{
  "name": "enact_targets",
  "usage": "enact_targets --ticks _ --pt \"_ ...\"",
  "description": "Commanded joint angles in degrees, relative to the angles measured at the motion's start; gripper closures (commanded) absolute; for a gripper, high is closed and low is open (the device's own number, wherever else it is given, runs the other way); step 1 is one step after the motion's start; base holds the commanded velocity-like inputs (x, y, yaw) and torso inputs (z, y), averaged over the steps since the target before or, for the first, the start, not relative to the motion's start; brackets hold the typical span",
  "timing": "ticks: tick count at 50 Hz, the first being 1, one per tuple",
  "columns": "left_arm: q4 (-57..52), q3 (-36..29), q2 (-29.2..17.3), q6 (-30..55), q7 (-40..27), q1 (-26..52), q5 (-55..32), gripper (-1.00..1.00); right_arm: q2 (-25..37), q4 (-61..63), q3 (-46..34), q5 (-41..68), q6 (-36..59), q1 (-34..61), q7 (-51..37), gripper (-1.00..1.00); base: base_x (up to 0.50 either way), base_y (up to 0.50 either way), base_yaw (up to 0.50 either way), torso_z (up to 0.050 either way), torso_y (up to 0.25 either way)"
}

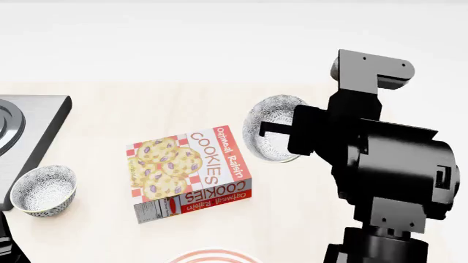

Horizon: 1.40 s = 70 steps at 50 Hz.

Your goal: Pick the akita bowl next to the plate and place it on the plate.

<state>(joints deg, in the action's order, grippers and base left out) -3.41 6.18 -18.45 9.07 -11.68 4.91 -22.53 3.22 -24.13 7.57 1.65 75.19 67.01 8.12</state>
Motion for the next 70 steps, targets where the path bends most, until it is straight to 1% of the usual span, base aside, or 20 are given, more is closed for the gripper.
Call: enact_targets --ticks 1,2,3,6,8,10,13,22,36,57,70 --pt "-0.3 0.0 -0.1 0.2 -0.2 -0.2 -0.5 -1.00 0.3 13.6 -3.2 6.0 14.8 -1.0 3.5 1.00 0.00 0.00 0.00 0.000 0.000" --pt "-0.3 0.0 -0.1 0.1 -0.2 -0.2 -0.3 -1.00 0.8 13.6 -3.3 8.0 14.8 -1.2 2.0 1.00 0.00 0.00 0.00 0.000 0.000" --pt "-0.1 -0.2 -0.1 -0.2 -0.2 -0.2 -0.1 -1.00 2.0 13.1 -3.6 13.2 14.8 -1.3 -1.3 1.00 0.00 0.00 0.00 0.000 0.000" --pt "0.1 -0.2 -0.1 -0.2 -0.2 -0.1 -0.2 -1.00 6.6 12.5 -5.0 35.9 14.8 -1.9 -16.8 1.00 0.00 0.00 0.00 0.000 0.003" --pt "0.0 -0.2 -0.2 -0.2 -0.2 -0.1 -0.2 -1.00 8.4 12.1 -5.8 46.0 14.7 -2.5 -22.9 1.00 0.00 0.00 0.00 0.000 0.000" --pt "-0.2 -0.2 -0.2 -0.1 -0.3 -0.2 -0.3 -1.00 9.3 11.8 -6.7 50.7 14.6 -3.0 -25.4 1.00 0.00 0.00 0.00 0.000 0.000" --pt "0.4 -0.3 -0.2 -0.5 -0.2 0.0 -0.1 -1.00 9.8 11.8 -7.1 53.7 14.4 -3.7 -26.9 1.00 0.00 0.00 0.00 0.000 0.000" --pt "0.4 -0.4 -0.3 -0.6 -0.1 0.0 -0.2 -1.00 10.4 11.5 -7.5 59.2 13.5 -6.9 -28.4 1.00 0.00 0.00 0.00 0.000 0.000" --pt "0.6 -0.6 -0.4 -0.6 -0.4 0.1 -0.4 -1.00 11.2 12.1 -8.1 62.9 12.0 -11.8 -27.8 1.00 0.00 0.00 0.00 0.000 0.000" --pt "0.4 -0.8 -0.6 -0.6 -0.6 0.0 -0.7 -1.00 12.3 12.0 -12.5 64.3 8.6 -16.4 -24.2 1.00 0.00 0.00 0.00 0.000 0.000" --pt "0.3 -0.9 -0.8 -0.7 -0.8 -0.1 -0.8 -1.00 12.8 12.9 -13.7 65.4 7.1 -19.4 -23.3 1.00 0.00 0.00 0.00 0.000 0.001"
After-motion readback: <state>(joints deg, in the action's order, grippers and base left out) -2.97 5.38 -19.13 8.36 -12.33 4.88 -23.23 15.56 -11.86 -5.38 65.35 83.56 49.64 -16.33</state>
